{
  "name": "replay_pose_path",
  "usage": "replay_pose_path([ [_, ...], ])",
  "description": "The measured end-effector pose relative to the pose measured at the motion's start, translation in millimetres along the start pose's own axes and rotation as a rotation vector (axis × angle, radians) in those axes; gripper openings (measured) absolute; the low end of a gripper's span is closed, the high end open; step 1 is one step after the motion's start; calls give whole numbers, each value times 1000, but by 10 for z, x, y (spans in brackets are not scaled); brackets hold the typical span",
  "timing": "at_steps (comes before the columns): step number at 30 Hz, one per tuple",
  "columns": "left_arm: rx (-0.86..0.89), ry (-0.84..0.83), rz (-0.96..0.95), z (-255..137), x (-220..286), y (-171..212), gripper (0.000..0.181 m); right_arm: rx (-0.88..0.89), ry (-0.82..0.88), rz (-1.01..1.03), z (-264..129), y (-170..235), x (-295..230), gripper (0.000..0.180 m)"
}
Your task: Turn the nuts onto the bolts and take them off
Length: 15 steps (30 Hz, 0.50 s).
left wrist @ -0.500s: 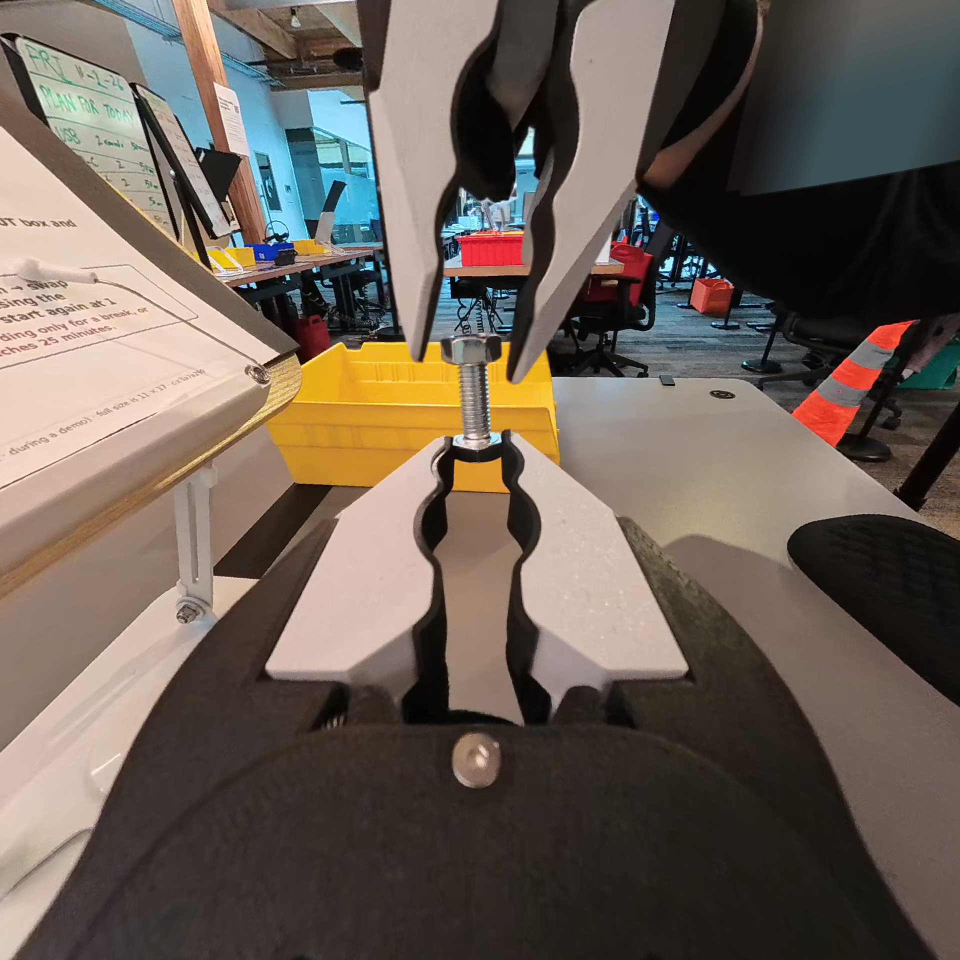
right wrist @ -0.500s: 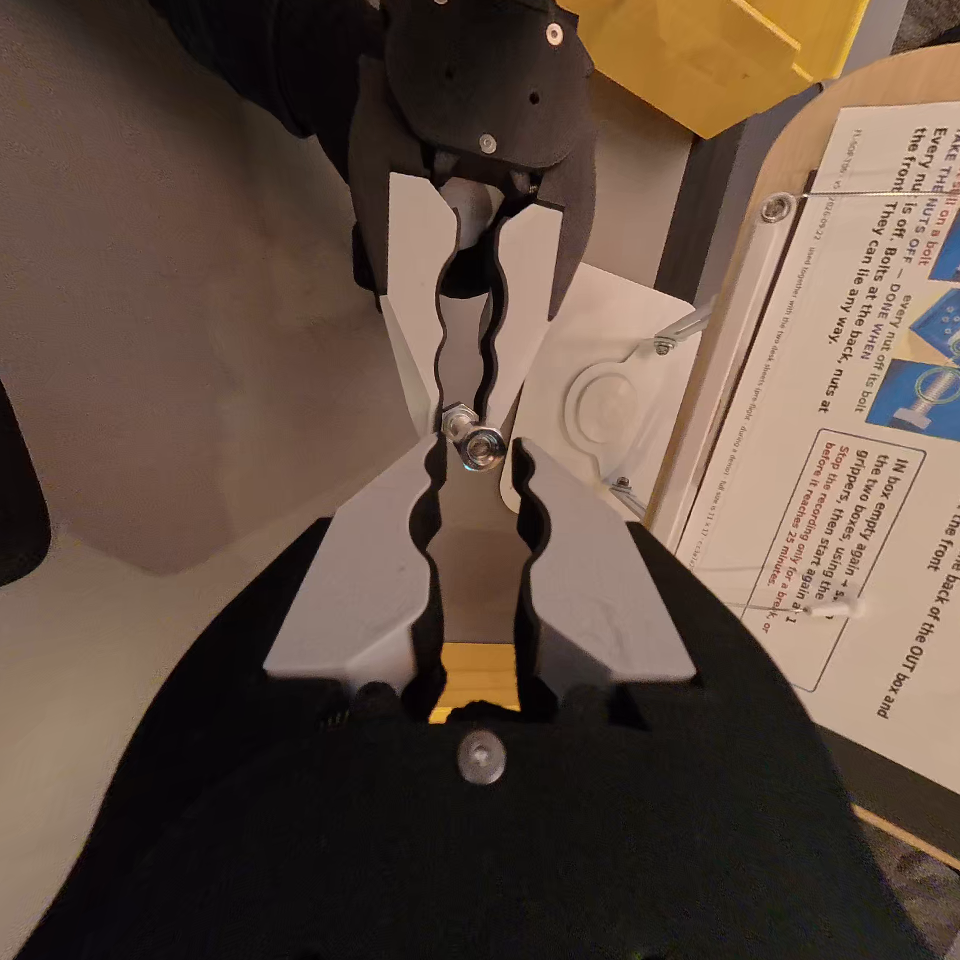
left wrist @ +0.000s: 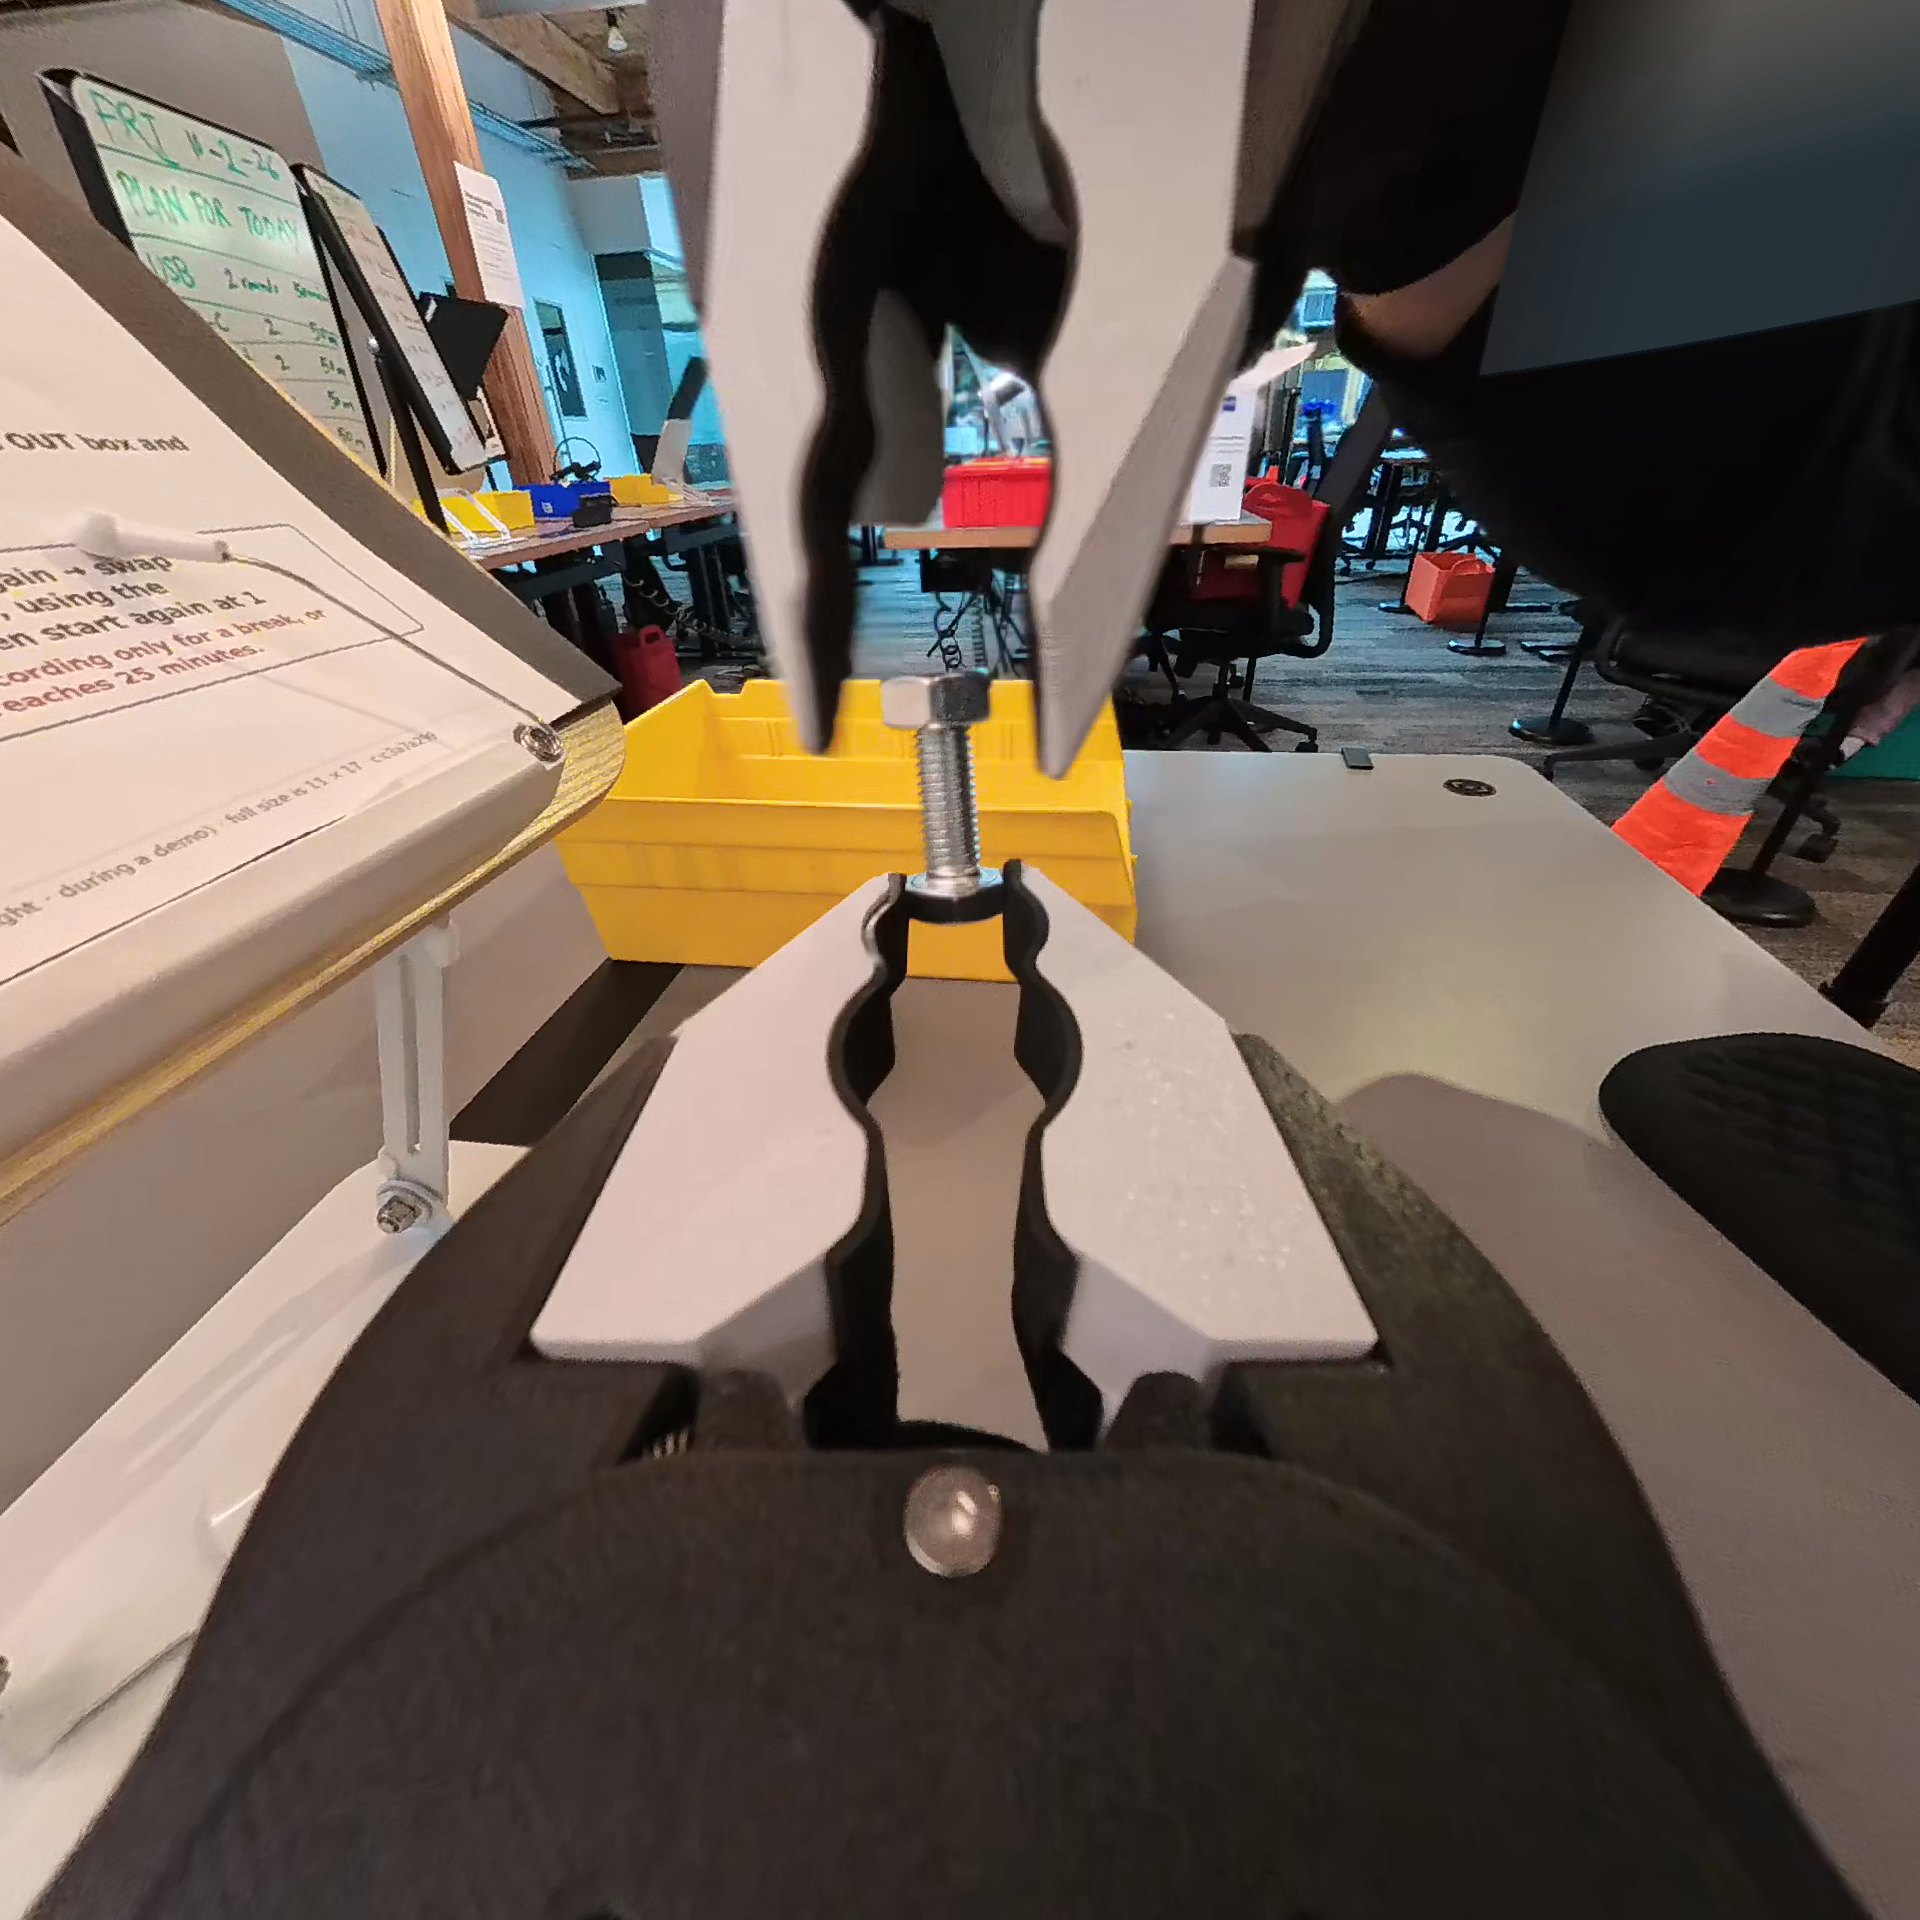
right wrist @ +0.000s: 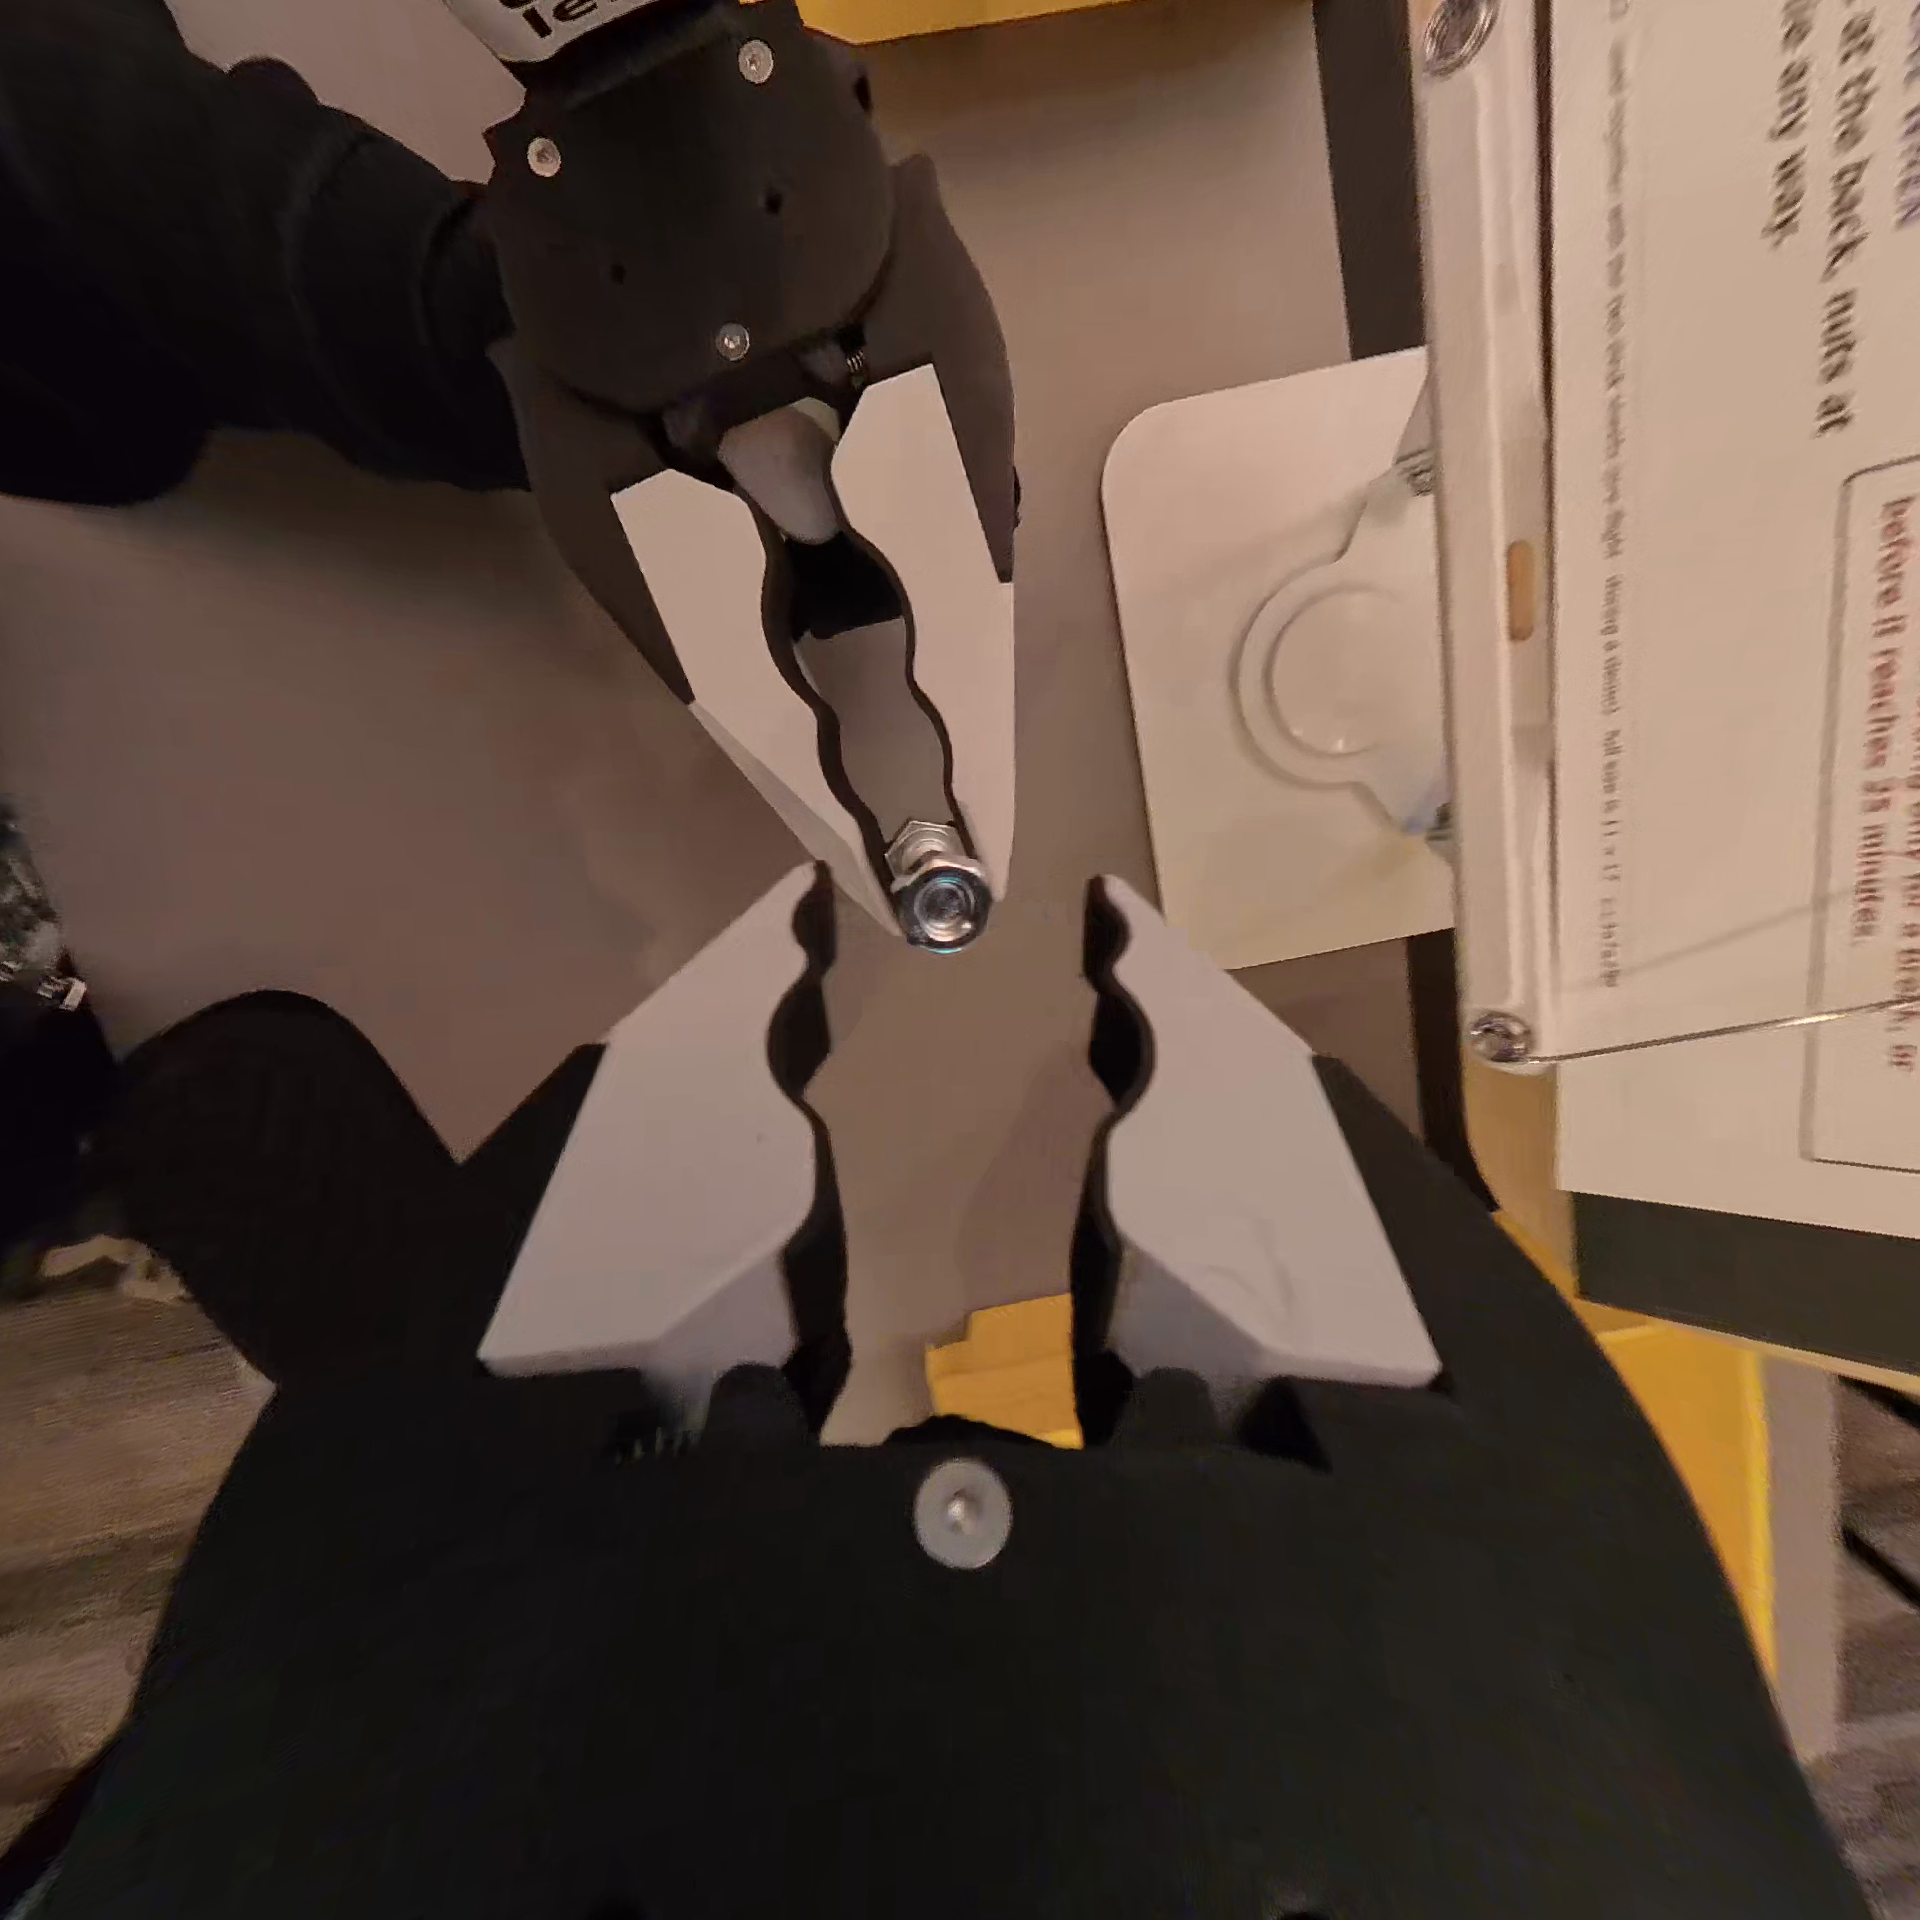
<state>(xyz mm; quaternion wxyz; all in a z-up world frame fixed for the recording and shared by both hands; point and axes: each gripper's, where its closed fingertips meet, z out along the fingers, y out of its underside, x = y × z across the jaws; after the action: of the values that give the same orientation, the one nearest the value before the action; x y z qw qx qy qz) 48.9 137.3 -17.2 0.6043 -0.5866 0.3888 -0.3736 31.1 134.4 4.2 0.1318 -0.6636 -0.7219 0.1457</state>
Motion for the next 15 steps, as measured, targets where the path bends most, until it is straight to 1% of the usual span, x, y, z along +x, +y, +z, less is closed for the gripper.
replay_pose_path([
  [1, -1, 2, 3, 0, 6, -3, 16, 5, 13, -35, -21, -4, 13, 50],
  [5, 5, 6, -2, -6, 5, -11, 16, 8, 55, -248, -84, 8, 30, 49],
  [8, 3, 12, -2, -1, 17, -5, 16, 7, 77, -415, -76, 11, -6, 36],
  [10, 0, 14, 0, 7, 26, 1, 16, 2, 82, -457, -56, 9, -25, 27],
  [11, -1, 15, 1, 10, 29, 3, 16, 1, 88, -468, -48, 5, -21, 19],
  [12, -1, 14, 3, 11, 30, 2, 16, -1, 87, -470, -41, 7, -22, 16],
  [15, -6, 12, 5, 13, 27, 11, 16, -5, 69, -420, -28, 17, -33, 16],
])
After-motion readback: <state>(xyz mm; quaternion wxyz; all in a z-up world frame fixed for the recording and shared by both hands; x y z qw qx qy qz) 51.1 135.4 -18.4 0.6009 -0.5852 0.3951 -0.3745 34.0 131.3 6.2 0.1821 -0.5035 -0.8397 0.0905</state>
